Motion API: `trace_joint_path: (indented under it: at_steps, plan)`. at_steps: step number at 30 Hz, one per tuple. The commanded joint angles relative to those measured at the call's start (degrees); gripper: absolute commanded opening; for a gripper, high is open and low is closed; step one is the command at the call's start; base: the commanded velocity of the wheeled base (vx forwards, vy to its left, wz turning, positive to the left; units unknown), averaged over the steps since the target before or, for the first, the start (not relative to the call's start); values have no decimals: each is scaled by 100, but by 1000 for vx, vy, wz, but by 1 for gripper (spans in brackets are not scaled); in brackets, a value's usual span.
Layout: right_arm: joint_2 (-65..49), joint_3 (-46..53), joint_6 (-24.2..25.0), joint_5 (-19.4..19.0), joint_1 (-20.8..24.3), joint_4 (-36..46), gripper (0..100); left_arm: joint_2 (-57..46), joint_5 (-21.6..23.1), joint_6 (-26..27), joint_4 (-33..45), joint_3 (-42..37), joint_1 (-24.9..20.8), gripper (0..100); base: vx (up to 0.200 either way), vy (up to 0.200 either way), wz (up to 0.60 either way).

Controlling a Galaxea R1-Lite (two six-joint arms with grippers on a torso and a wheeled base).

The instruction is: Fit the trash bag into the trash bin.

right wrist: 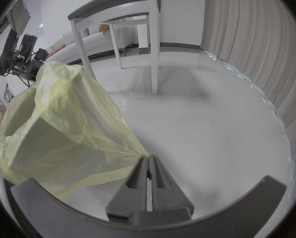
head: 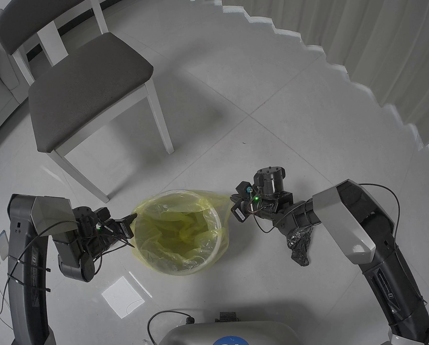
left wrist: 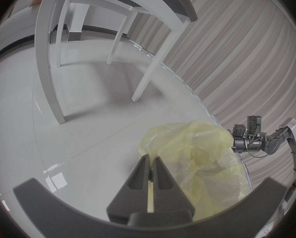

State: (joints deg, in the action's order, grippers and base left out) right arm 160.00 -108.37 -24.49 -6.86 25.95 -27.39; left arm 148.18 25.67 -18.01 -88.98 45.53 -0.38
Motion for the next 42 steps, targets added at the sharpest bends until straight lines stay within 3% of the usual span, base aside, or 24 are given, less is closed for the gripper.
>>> trace_joint_path:
  at_steps: [1, 22, 35, 42]
  plan:
    - [154, 9, -3, 1, 15, -3, 0, 97, -1, 16, -102, -18, 20, 0, 0, 0, 0]
    - [497, 27, -3, 1, -47, -3, 0, 53, 8, 43, -102, -176, -6, 0, 0, 0, 0]
    - [-118, 9, 6, -8, -231, -47, 0, -421, 8, -537, -102, -44, -68, 0, 0, 0, 0]
    - [-268, -149, 15, -8, -495, -12, 0, -351, -273, -687, -102, 307, -208, 0, 0, 0, 0]
